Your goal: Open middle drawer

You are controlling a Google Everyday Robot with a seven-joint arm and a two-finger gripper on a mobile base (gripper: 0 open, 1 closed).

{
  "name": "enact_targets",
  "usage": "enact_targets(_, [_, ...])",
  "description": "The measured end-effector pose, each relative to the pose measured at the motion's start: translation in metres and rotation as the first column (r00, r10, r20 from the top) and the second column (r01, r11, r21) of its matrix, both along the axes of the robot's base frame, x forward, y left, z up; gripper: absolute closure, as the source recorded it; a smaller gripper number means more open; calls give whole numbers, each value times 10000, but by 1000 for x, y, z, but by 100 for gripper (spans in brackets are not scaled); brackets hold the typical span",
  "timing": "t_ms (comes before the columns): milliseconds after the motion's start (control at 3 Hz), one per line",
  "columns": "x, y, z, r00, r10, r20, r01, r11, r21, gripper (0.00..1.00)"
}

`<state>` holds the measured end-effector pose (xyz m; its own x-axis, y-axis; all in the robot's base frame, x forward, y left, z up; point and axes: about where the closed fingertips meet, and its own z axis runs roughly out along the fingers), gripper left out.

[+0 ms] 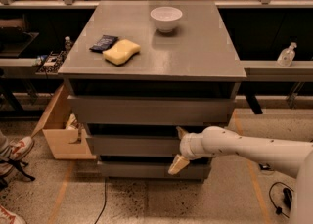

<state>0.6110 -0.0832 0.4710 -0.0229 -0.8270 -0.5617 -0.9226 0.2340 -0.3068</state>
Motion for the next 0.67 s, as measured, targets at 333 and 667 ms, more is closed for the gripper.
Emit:
enact_targets(333, [16,-3,-9,9999,-123,-54,123,9999,-59,0])
enact_targets(667, [30,-13,-21,9990,-393,-202,390,9992,-128,0])
